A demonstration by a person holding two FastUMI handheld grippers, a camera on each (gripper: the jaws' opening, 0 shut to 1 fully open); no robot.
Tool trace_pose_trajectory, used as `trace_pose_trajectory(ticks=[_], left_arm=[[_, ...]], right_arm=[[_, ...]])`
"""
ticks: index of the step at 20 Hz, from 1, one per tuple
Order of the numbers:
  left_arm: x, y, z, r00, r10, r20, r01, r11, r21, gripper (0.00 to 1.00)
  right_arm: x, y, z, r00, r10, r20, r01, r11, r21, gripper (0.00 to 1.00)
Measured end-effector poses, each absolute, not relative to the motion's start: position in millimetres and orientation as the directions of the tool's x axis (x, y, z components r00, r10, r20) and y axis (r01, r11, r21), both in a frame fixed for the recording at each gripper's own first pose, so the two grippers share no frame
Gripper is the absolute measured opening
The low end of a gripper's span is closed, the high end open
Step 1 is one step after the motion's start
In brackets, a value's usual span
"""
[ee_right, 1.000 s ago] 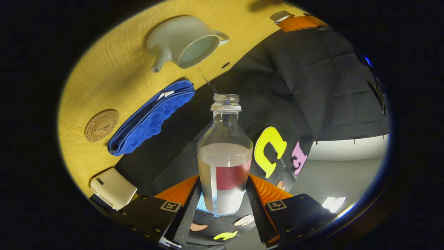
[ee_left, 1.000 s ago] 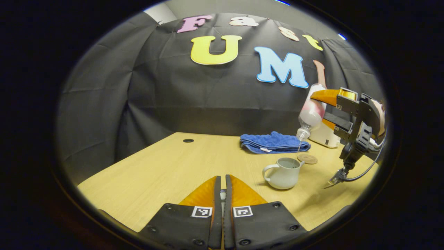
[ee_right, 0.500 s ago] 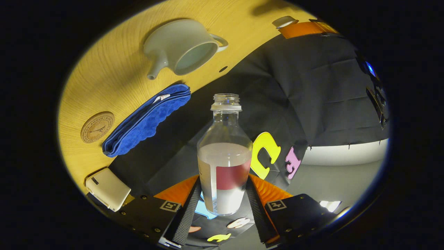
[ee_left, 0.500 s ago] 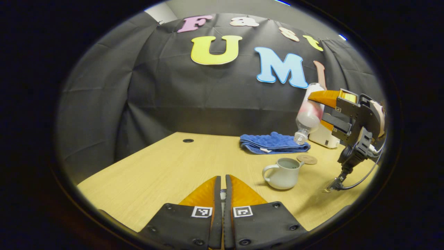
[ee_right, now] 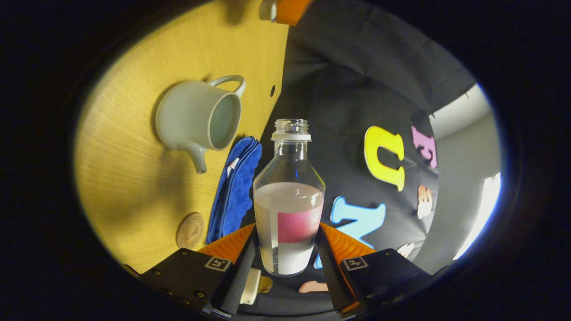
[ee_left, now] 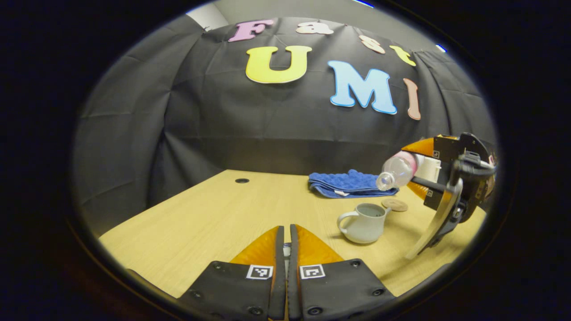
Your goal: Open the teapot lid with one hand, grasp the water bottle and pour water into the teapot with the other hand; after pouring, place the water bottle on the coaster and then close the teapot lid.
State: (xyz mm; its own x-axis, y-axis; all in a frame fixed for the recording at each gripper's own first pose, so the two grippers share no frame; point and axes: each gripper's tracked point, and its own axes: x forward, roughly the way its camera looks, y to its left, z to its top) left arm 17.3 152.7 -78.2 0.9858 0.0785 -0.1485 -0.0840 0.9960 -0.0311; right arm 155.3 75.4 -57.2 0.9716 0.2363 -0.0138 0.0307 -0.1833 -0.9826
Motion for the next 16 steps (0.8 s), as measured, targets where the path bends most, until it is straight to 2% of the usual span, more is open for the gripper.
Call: trace_pose_trajectory(ticks=[3, 6, 9, 11, 13, 16], left_arm=[[16.6, 153.6, -78.7, 0.986, 0.079, -0.148, -0.085, 0.996, -0.031, 0.08], [17.1, 153.2, -78.2, 0.986, 0.081, -0.147, -0.086, 0.996, -0.032, 0.08], [16.9, 153.1, -78.7, 0.986, 0.081, -0.146, -0.087, 0.996, -0.032, 0.09], [16.8, 153.5, -78.5, 0.986, 0.083, -0.147, -0.088, 0.996, -0.032, 0.08], [16.6, 153.9, -78.4, 0.986, 0.084, -0.147, -0.09, 0.995, -0.032, 0.08], [16.7, 153.8, -77.9, 0.986, 0.084, -0.145, -0.089, 0.995, -0.032, 0.08]], right_arm=[[156.4, 61.6, -63.7, 0.972, 0.207, -0.116, -0.131, 0.063, -0.989, 0.75], [173.4, 58.7, -54.1, 0.962, 0.195, -0.193, -0.249, 0.328, -0.911, 0.76], [187.8, 49.3, -49.8, 0.95, 0.193, -0.247, -0.313, 0.563, -0.765, 0.76], [191.7, 45.1, -54.3, 0.935, 0.214, -0.282, -0.347, 0.715, -0.607, 0.76], [196.1, 42.5, -60.0, 0.923, 0.243, -0.297, -0.359, 0.822, -0.443, 0.76], [204.9, 32.4, -66.3, 0.913, 0.259, -0.316, -0.342, 0.907, -0.245, 0.76]])
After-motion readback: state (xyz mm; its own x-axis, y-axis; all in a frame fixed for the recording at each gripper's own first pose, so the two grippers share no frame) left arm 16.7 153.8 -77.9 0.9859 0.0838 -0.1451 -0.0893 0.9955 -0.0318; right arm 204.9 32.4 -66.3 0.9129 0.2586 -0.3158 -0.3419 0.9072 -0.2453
